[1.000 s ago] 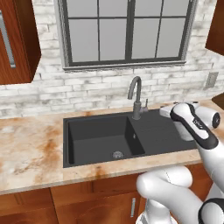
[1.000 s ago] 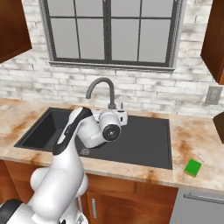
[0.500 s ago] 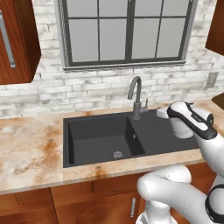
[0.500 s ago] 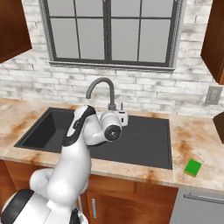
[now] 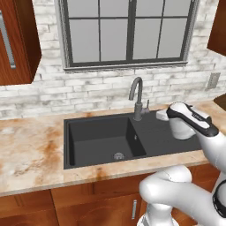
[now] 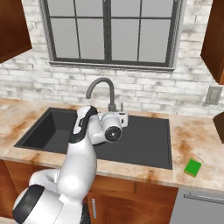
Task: Soak the sponge with water for a few seconds and then drop it inside the sink.
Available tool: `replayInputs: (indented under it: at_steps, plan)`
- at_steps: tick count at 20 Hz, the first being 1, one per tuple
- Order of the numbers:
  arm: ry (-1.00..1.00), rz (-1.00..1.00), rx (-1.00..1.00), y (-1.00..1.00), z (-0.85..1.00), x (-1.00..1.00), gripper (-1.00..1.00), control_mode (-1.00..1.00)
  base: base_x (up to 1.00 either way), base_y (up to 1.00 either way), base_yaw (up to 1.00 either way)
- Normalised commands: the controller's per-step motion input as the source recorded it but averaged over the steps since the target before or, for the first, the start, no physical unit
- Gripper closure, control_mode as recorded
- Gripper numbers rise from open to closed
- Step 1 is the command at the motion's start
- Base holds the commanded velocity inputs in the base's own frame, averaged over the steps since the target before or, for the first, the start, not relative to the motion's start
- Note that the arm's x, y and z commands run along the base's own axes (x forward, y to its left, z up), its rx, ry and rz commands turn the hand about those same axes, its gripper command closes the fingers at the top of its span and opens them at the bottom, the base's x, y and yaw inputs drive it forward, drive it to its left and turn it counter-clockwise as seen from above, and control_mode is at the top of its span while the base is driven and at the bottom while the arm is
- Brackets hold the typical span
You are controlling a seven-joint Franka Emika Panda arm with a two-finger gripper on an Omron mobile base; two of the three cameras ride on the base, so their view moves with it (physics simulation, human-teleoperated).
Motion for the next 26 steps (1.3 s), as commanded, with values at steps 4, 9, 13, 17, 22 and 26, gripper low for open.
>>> replayInputs:
  at_steps: [4, 9, 13, 17, 22, 26]
  plan:
    - [0.0, 0.0, 0.0, 0.0, -0.16, 0.19, -1.0, -1.0, 0.0, 0.0, 0.0]
    - [0.0, 0.0, 0.0, 0.0, -0.11, 0.19, -1.0, -1.0, 0.0, 0.0, 0.0]
    - [0.0, 0.0, 0.0, 0.0, -0.01, 0.18, -1.0, -1.0, 0.0, 0.0, 0.0]
    - [-0.02, -0.03, 0.0, 0.0, 0.0, 0.13, -1.0, -1.0, 0.0, 0.0, 0.0]
    - [-0.04, -0.04, 0.0, 0.0, 0.0, 0.02, -1.0, -1.0, 0.0, 0.0, 0.0]
    - [-0.01, -0.05, 0.0, 0.0, -0.04, 0.01, -1.0, -1.0, 0.0, 0.0, 0.0]
